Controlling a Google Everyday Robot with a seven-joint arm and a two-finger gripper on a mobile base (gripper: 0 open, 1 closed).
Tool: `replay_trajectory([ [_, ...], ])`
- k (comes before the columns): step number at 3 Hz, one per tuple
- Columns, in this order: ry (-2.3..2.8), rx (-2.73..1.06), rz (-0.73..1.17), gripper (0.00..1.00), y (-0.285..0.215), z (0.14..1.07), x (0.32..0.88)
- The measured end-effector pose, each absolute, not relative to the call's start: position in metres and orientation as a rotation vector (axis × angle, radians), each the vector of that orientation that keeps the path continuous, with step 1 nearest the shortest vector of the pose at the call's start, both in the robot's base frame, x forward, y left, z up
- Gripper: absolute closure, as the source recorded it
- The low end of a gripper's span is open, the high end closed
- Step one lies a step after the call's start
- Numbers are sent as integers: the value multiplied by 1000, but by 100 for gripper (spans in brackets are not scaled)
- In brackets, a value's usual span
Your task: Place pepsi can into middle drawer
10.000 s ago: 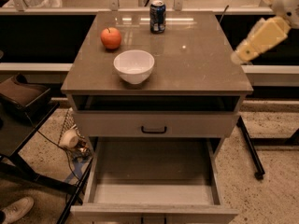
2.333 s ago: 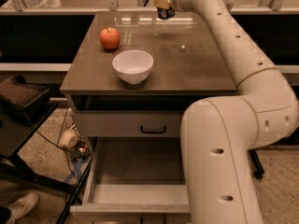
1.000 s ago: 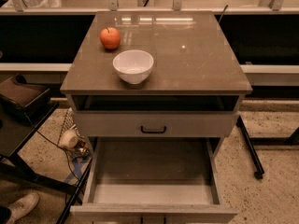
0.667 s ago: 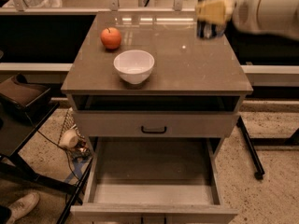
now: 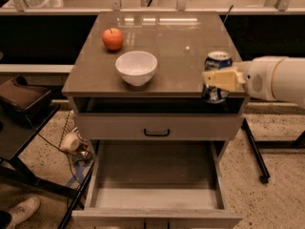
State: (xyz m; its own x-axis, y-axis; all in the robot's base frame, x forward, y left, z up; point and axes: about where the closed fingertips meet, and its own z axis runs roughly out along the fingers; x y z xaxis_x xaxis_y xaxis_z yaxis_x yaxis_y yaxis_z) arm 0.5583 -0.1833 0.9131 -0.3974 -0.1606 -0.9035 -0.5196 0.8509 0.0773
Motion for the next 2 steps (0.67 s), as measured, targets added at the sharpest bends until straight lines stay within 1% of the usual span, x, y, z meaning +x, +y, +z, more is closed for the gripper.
replay_trajectory([
  [1,1967,-599,481,100,-198,883,557],
  [2,1967,-599,481,100,-198,883,557],
])
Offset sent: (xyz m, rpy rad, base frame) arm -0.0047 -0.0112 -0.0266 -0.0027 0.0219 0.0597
